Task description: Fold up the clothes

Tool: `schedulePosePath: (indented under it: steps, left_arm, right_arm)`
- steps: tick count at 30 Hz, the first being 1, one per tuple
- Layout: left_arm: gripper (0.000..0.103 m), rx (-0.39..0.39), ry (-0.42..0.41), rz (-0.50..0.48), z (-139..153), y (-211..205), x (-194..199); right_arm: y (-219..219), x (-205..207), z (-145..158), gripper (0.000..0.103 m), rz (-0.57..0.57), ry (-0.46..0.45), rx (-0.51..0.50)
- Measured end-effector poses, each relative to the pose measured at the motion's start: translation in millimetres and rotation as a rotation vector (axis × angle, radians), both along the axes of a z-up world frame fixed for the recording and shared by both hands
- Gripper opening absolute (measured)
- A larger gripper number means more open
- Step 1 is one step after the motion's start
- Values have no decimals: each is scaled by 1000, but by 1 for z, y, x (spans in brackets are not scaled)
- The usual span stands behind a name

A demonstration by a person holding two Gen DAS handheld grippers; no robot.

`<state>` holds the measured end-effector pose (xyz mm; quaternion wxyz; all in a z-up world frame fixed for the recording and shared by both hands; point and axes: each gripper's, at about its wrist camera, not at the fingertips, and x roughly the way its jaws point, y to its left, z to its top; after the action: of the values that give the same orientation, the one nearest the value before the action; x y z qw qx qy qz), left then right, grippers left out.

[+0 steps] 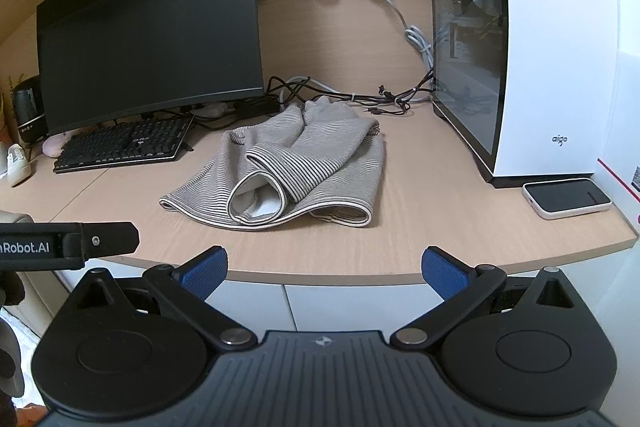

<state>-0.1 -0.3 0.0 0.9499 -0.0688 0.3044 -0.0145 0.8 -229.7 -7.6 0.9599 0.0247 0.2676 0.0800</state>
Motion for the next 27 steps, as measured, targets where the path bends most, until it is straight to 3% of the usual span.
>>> schedulePosePath:
  steps: [11,16,27]
  left_arm:
    - [103,-13,-56,-5,0,-5,-5]
    - [103,10,-8,-6,-1,-10,-3]
    - [103,21,-36,-8,-2,-10,-5]
  right_arm:
    - [-6,-6,1,103,1,-11,2]
    - [-8,-6,2,103,1,-18,6]
    - [-12,-6,4,103,1,-32,18]
